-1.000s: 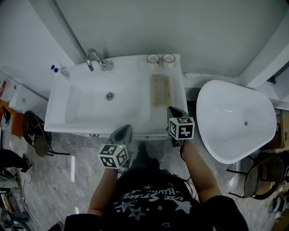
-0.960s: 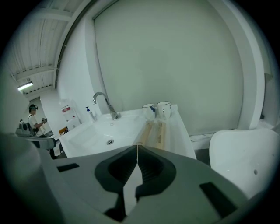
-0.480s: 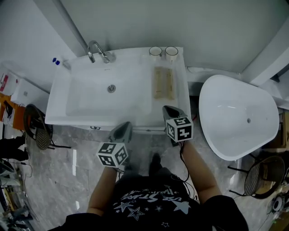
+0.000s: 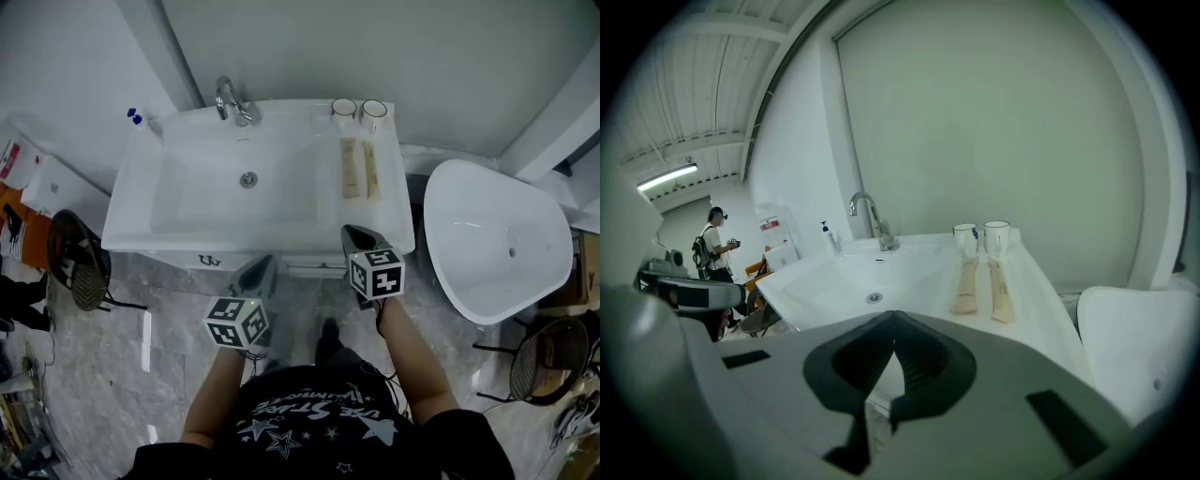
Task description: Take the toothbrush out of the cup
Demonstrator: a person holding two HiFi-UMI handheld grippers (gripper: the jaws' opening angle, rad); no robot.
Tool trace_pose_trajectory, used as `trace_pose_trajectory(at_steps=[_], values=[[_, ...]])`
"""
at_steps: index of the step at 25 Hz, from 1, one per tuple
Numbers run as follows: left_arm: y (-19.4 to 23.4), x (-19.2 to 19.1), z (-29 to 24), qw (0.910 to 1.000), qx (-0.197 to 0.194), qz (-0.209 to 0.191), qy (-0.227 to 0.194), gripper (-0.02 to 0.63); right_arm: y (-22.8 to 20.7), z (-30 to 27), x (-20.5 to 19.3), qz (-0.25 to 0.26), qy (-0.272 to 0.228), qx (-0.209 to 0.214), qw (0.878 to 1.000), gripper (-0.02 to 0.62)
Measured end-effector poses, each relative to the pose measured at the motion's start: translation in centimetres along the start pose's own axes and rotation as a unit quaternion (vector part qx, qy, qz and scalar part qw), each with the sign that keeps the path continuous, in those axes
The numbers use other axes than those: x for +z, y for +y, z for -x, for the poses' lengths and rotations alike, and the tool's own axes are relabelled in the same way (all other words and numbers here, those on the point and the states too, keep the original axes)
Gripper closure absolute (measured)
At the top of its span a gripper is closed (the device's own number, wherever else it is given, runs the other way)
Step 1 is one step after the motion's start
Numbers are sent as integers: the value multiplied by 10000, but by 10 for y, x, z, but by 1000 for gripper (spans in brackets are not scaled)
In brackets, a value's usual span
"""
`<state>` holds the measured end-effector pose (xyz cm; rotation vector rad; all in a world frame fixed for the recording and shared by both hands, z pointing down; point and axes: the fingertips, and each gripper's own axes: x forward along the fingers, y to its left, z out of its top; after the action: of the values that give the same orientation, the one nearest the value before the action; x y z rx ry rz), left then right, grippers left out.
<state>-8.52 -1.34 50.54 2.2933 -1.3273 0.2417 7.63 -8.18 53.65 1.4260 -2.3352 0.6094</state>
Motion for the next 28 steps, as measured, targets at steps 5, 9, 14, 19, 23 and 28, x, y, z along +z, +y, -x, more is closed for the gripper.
trace_pose_trajectory(at_steps=[5, 9, 14, 19, 23, 28], values=[[15, -2, 29, 9999, -153, -30, -56, 587, 38, 4, -1, 53, -56, -75, 9999, 581], [25, -6, 51, 9995, -293, -80, -64, 587, 64, 10, -6, 92, -56, -167, 9998, 581], [32, -14, 79, 9989, -454, -118, -90, 587, 93, 25, -18, 75, -95, -309, 9994, 581], [35, -20, 110, 9977, -641, -166, -132, 587, 122, 47, -30, 40, -173, -486, 9987, 581], [34, -25, 134, 9965, -794, -229, -141, 587, 144, 65, -40, 11, -220, -626, 9978, 581], [35, -38, 164, 9951, -937, -309, -108, 588, 171, 86, -57, -34, -315, -822, 9961, 581]])
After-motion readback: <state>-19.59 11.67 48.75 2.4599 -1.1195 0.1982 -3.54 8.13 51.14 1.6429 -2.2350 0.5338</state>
